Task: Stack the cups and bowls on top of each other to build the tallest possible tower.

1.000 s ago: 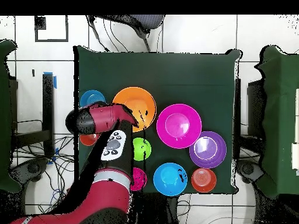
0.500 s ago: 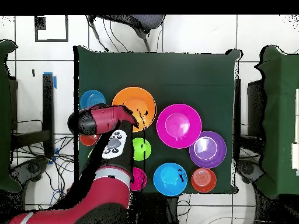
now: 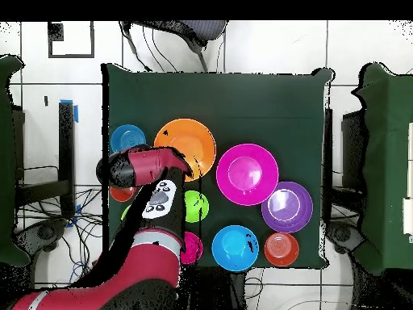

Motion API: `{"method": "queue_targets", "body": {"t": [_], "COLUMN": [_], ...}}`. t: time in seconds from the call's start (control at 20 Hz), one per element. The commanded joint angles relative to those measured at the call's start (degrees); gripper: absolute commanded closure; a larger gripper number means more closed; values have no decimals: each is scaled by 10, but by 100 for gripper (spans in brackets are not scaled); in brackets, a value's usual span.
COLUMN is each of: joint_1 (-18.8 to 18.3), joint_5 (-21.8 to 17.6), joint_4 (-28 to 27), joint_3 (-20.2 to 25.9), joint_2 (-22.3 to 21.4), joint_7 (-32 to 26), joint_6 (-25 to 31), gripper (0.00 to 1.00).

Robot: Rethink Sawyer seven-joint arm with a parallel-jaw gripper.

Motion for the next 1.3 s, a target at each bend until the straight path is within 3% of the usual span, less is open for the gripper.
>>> {"method": "queue_targets", "body": {"t": [0.05, 0.4, 0.45, 1.3], "joint_1": [2, 2, 0, -6], "joint_5": [9, 3, 3, 9], "joint_4": [15, 17, 18, 25], "joint_3": [59, 60, 62, 73], "joint_2": [16, 12, 12, 6], "joint_7": [74, 64, 61, 68], "joint_6": [12, 20, 21, 11], "gripper": [100, 100, 0, 0]}}
